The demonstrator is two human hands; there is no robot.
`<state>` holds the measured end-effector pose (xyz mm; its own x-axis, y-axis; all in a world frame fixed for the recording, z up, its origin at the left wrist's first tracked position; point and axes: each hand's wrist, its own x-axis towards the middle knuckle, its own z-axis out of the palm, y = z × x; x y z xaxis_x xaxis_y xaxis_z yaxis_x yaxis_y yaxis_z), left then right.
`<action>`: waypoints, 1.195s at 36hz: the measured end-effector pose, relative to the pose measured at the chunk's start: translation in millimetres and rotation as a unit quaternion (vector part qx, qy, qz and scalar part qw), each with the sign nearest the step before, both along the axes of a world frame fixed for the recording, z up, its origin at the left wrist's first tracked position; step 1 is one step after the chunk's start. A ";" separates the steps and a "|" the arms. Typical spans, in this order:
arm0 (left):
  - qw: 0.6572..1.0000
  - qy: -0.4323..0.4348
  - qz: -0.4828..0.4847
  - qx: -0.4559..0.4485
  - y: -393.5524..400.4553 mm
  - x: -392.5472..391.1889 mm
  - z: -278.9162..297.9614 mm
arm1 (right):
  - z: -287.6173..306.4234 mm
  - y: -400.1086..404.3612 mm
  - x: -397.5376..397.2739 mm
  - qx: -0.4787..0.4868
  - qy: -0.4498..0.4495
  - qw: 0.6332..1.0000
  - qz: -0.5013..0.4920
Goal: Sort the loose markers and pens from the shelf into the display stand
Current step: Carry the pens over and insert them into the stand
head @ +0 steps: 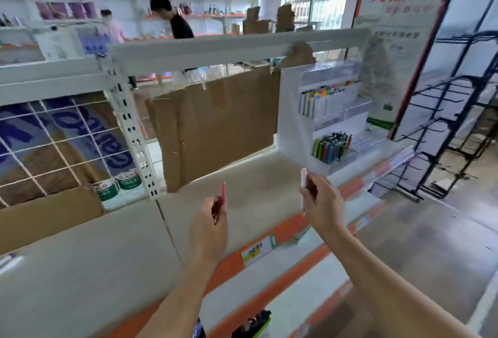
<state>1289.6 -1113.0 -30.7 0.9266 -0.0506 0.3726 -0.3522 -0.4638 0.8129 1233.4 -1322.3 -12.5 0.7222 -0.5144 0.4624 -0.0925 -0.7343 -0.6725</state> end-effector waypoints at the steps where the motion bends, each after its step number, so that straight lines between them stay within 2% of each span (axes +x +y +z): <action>1: 1.000 -0.002 -0.004 -0.006 -15.5 -2.3 1.7 | 1.3 -14.3 -4.5 0.000 0.001 1.000 -0.004; 7: 0.998 0.011 -0.034 -0.048 -99.1 -10.4 0.5 | 8.1 -91.7 -32.3 -0.008 0.003 0.998 -0.056; 15: 0.993 0.018 -0.098 -0.056 -181.6 -1.5 1.8 | -1.2 -177.9 -37.4 0.011 -0.007 0.996 -0.093; 24: 0.988 -0.025 -0.134 -0.078 -259.8 48.5 25.2 | 7.2 -243.6 7.2 0.004 -0.041 0.992 -0.118; 30: 0.980 -0.004 -0.174 -0.101 -301.7 78.1 40.3 | 29.4 -278.0 41.3 -0.023 -0.039 0.989 -0.141; 38: 0.981 0.010 -0.170 -0.089 -347.5 110.3 40.9 | 39.6 -328.3 88.8 -0.024 -0.061 0.989 -0.133; 43: 0.984 -0.019 -0.154 -0.085 -380.8 125.1 45.3 | 53.3 -366.1 122.0 -0.028 -0.077 0.991 -0.107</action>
<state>1414.7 -1493.8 14.7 0.8625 -0.2613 0.4333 -0.4860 -0.1889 0.8533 1355.4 -1688.4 40.9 0.5185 -0.6187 0.5902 -0.1500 -0.7453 -0.6496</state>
